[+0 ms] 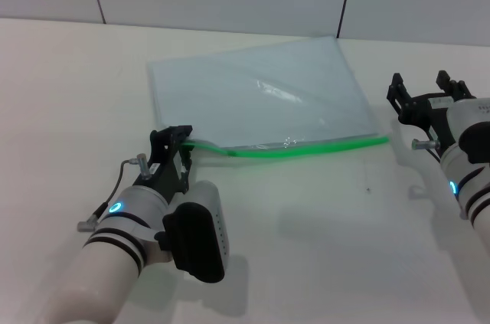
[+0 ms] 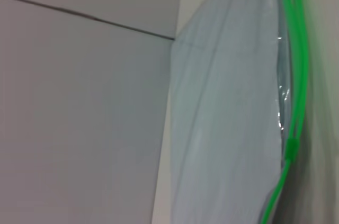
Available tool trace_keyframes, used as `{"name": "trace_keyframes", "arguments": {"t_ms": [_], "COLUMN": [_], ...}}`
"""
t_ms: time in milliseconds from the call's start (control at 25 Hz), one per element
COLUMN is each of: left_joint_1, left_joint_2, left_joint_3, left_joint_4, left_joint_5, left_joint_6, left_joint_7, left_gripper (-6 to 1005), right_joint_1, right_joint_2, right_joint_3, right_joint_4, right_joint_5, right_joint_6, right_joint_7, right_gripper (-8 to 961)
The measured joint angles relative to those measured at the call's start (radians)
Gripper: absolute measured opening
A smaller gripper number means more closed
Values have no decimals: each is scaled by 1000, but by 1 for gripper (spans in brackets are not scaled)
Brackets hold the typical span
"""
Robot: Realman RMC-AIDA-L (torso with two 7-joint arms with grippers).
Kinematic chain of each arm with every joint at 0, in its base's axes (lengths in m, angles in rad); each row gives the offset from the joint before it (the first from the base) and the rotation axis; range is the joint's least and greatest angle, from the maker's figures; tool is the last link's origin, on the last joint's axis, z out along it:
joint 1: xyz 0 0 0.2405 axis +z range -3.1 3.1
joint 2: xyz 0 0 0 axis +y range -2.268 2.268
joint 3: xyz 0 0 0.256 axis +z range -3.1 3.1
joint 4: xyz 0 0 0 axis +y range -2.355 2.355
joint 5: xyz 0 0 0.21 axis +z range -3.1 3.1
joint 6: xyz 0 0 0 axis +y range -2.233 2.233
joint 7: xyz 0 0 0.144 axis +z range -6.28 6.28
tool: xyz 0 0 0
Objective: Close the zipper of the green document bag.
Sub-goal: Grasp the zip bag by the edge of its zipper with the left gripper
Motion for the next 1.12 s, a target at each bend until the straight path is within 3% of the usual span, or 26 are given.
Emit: {"name": "trace_keyframes", "arguments": {"t_ms": [920,1120], "left_joint_1": [-1,-1], "left_joint_2": [1,1], "left_joint_3": [-7,-8], "left_joint_4": [-1,-4], "left_joint_5": [-9,-8], "left_joint_6": [-11,-8], "left_joint_7": [-81,-91], "left_gripper": [172,216], "right_joint_1": [-11,-12], "right_joint_2": [0,0], "right_joint_3": [-3,-1], "right_joint_4": [-7,-7], "right_joint_5": [0,0], "right_joint_6": [0,-17], "right_joint_7": [-5,-5], "right_gripper": [751,751]}}
